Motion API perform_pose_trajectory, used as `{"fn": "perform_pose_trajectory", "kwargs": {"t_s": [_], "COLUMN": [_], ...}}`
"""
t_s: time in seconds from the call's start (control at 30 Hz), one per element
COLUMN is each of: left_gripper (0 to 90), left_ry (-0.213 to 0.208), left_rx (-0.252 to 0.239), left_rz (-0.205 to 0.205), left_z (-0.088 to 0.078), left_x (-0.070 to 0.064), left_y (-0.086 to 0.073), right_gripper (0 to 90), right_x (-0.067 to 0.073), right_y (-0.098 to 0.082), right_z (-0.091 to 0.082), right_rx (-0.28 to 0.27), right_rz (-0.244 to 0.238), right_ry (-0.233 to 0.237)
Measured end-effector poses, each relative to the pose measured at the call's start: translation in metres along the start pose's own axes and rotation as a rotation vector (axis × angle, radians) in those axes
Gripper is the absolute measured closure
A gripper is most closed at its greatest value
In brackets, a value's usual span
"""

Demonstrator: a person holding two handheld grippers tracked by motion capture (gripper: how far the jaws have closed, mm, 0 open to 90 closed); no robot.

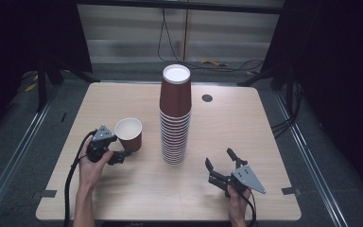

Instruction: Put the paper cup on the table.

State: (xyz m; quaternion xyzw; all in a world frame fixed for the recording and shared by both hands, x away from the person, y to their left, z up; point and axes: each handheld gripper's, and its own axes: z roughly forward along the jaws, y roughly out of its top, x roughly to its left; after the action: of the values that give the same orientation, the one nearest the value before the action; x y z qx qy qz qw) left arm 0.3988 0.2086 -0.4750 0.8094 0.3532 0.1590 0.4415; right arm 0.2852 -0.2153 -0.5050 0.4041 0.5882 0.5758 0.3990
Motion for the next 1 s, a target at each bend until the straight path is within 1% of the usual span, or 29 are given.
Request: {"fn": "perform_pose_trajectory", "kwargs": {"t_s": [0.03, 0.07, 0.1, 0.13, 0.17, 0.2, 0.23, 0.3, 0.4, 0.43, 0.47, 0.53, 0.57, 0.63, 0.67, 0.7, 0.73, 0.77, 0.8, 0.87, 0.93, 0.97, 1.0], "left_gripper": [15.7, 15.7, 15.8, 15.7, 15.6, 15.7, 15.6, 15.7, 15.6, 15.6, 15.6, 15.6, 15.6, 15.6, 15.7, 15.6, 15.6, 15.5, 15.4, 15.3, 15.4, 15.4, 15.5], "left_ry": [-0.004, -0.003, 0.005, 0.011, 0.003, -0.001, 0.010, 0.025, 0.035, 0.040, 0.051, 0.043, 0.039, 0.022, 0.024, 0.027, 0.014, 0.013, 0.016, 0.028, 0.038, 0.045, 0.043], "left_rx": [-0.012, -0.012, -0.027, -0.054, -0.073, -0.094, -0.115, -0.151, -0.202, -0.231, -0.245, -0.271, -0.285, -0.298, -0.304, -0.305, -0.325, -0.331, -0.334, -0.342, -0.344, -0.351, -0.353], "left_rz": [-0.008, 0.003, 0.000, -0.005, -0.010, -0.028, -0.021, -0.027, -0.005, 0.002, 0.003, 0.006, 0.000, 0.000, -0.005, 0.000, -0.003, -0.005, -0.001, -0.008, 0.010, 0.001, -0.001], "left_z": [-0.001, -0.003, -0.005, -0.008, -0.010, -0.013, -0.015, -0.019, -0.023, -0.024, -0.025, -0.027, -0.027, -0.028, -0.028, -0.028, -0.027, -0.027, -0.026, -0.024, -0.022, -0.021, -0.021], "left_x": [-0.002, -0.003, -0.006, -0.008, -0.010, -0.012, -0.014, -0.019, -0.029, -0.033, -0.036, -0.040, -0.042, -0.047, -0.051, -0.053, -0.059, -0.062, -0.065, -0.071, -0.077, -0.079, -0.083], "left_y": [-0.002, -0.003, -0.005, -0.007, -0.008, -0.009, -0.010, -0.013, -0.016, -0.017, -0.018, -0.020, -0.020, -0.022, -0.022, -0.022, -0.023, -0.023, -0.023, -0.023, -0.024, -0.025, -0.025], "right_gripper": [13.6, 13.6, 13.6, 13.6, 13.6, 13.6, 13.6, 13.6, 13.6, 13.6, 13.6, 13.6, 13.6, 13.6, 13.6, 13.6, 13.6, 13.6, 13.6, 13.6, 13.6, 13.6, 13.6], "right_x": [0.000, 0.000, 0.000, 0.000, 0.000, 0.000, 0.000, 0.000, 0.000, 0.000, 0.000, 0.000, 0.000, 0.000, 0.000, 0.000, 0.000, 0.000, 0.000, 0.000, 0.000, 0.000, 0.000], "right_y": [0.000, 0.000, 0.000, 0.000, 0.000, 0.000, 0.000, 0.000, 0.000, 0.000, 0.000, 0.000, 0.000, 0.000, 0.000, 0.000, 0.000, 0.000, 0.000, 0.000, 0.000, 0.000, 0.000], "right_z": [0.000, 0.000, 0.000, 0.000, 0.000, 0.000, 0.000, 0.000, 0.000, 0.000, 0.000, 0.000, 0.000, 0.000, 0.000, 0.000, 0.000, 0.000, 0.000, 0.000, 0.000, 0.000, 0.000], "right_rx": [0.000, 0.000, 0.000, 0.000, 0.000, 0.000, 0.000, 0.000, 0.000, 0.000, 0.000, 0.000, 0.000, 0.000, 0.000, 0.000, 0.000, 0.000, 0.000, -0.001, 0.000, 0.000, 0.000], "right_rz": [0.000, 0.000, 0.000, 0.000, 0.000, 0.000, 0.000, 0.000, 0.000, 0.000, 0.000, -0.001, -0.001, 0.000, 0.000, 0.000, 0.000, -0.001, 0.000, -0.001, 0.000, 0.000, 0.000], "right_ry": [0.000, 0.000, 0.000, 0.000, 0.000, 0.000, 0.000, 0.000, 0.000, 0.000, 0.000, 0.000, 0.000, 0.000, 0.000, 0.000, 0.000, 0.000, 0.000, 0.000, 0.000, 0.000, 0.000]}}
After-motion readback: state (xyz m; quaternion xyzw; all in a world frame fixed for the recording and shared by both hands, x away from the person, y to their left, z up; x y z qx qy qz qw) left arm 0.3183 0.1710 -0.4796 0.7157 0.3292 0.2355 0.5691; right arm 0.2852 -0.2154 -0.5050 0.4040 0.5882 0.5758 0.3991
